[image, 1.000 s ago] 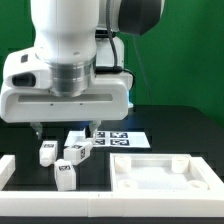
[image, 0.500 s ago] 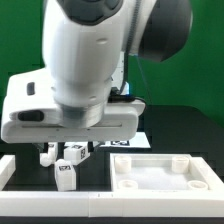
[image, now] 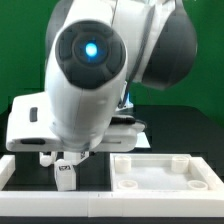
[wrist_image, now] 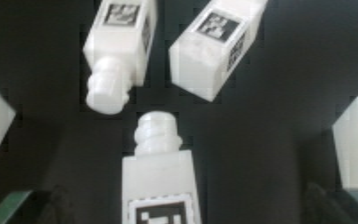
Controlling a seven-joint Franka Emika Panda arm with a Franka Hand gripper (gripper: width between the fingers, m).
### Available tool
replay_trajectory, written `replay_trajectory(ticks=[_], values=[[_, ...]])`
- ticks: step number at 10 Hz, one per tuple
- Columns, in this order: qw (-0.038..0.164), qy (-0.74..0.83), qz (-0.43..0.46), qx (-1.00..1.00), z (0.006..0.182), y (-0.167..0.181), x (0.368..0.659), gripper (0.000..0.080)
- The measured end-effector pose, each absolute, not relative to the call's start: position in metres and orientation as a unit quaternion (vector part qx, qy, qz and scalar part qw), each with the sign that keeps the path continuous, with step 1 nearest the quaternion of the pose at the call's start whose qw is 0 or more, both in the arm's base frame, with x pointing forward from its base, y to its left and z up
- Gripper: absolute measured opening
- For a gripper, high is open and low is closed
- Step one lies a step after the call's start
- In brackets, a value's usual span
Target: Assemble one leg
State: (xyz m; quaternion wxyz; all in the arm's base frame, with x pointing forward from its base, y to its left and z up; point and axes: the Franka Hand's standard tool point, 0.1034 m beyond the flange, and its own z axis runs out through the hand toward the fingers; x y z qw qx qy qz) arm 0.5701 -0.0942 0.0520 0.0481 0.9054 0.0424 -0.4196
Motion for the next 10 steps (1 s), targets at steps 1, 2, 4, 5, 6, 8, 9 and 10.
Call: replay_trajectory(ticks=[1, 2, 4, 5, 6, 8, 9, 10], values=[[0.048, 0.048, -0.404, 0.912, 0.053, -0.095, 0.575, 0.0649], [0.048, 0.048, -0.403, 0.913, 0.054, -0.095, 0.575, 0.0649], [0.048, 0.048, -0.402, 0.913, 0.051, -0.096, 0.575, 0.0649], [0.048, 0.045, -0.406, 0.912, 0.045, -0.099, 0.572, 0.0649], [0.048, 0.042, -0.412, 0.909, 0.034, -0.102, 0.567, 0.0649], [0.049, 0.041, -0.413, 0.909, 0.018, -0.105, 0.563, 0.0649], [0.049, 0.04, -0.411, 0.909, 0.012, -0.106, 0.561, 0.0649], [0.051, 0.044, -0.405, 0.912, 0.01, -0.104, 0.562, 0.0649]])
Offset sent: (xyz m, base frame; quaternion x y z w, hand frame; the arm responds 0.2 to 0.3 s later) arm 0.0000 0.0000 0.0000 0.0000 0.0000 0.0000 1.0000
